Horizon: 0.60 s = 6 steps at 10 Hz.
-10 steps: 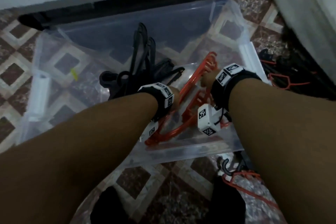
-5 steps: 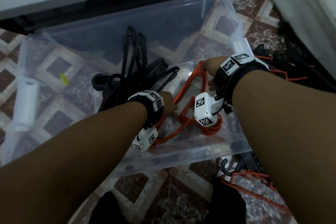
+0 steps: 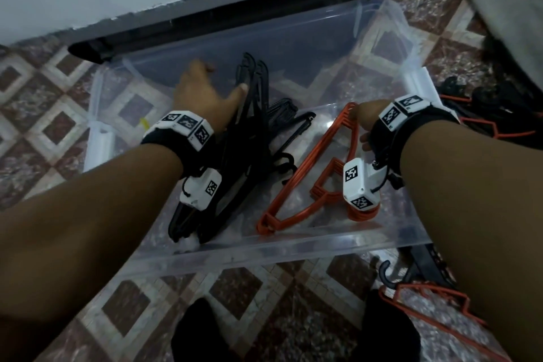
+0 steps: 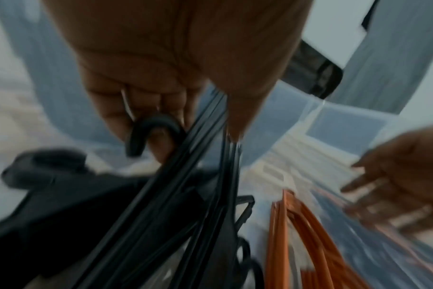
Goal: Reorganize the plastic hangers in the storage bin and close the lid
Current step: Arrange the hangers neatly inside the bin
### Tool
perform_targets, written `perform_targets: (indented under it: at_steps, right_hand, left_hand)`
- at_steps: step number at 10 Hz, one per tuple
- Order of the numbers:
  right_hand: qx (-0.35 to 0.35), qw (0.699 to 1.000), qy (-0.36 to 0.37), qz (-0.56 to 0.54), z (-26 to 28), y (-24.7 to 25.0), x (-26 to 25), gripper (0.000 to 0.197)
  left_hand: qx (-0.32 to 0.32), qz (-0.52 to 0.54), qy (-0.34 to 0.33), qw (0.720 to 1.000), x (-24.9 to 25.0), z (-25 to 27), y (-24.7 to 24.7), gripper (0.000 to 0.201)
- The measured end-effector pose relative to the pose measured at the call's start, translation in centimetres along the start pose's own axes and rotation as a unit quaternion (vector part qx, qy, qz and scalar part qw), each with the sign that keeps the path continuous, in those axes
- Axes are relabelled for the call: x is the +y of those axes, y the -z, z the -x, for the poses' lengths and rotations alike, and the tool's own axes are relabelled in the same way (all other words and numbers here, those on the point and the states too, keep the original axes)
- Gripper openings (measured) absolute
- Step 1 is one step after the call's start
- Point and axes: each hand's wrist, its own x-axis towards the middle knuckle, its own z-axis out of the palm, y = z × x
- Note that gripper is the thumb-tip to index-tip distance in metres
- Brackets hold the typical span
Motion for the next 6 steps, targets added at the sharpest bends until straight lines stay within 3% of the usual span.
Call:
perform_targets:
  at_steps: [1, 2, 3, 4, 6]
  right_hand:
    - [-0.001, 0.998, 0.012, 0.054, -0.7, 0.1, -0.1, 0.021]
    - [0.005, 0.998, 0.002, 0.063, 0.1, -0.1, -0.8, 0.017]
    - [0.01, 0.983, 0.06, 0.176, -1.1, 0.6, -1.2, 0.021]
    - [0.003, 0.995, 0.057, 0.087, 1.2, 0.6, -3.0, 0.023]
    - [0.029, 0.996, 0.084, 0.021, 9.8, 1.7, -7.4, 0.032]
  left_hand:
    - [-0.244, -0.098, 0.017, 0.965, -1.5, 0.5, -1.7, 0.064]
    - [-0.241, -0.149, -0.077, 0.956, -1.5, 2.0, -2.4, 0.043]
    - [-0.269, -0.123, -0.119, 0.948, -0.4, 3.1, -0.9, 0.03]
    - [-0.301, -0.124, -0.137, 0.936, 1.0, 3.9, 1.3, 0.042]
    - [-0.189, -0.113, -0.183, 0.958, 5.1, 6.3, 10.1, 0.029]
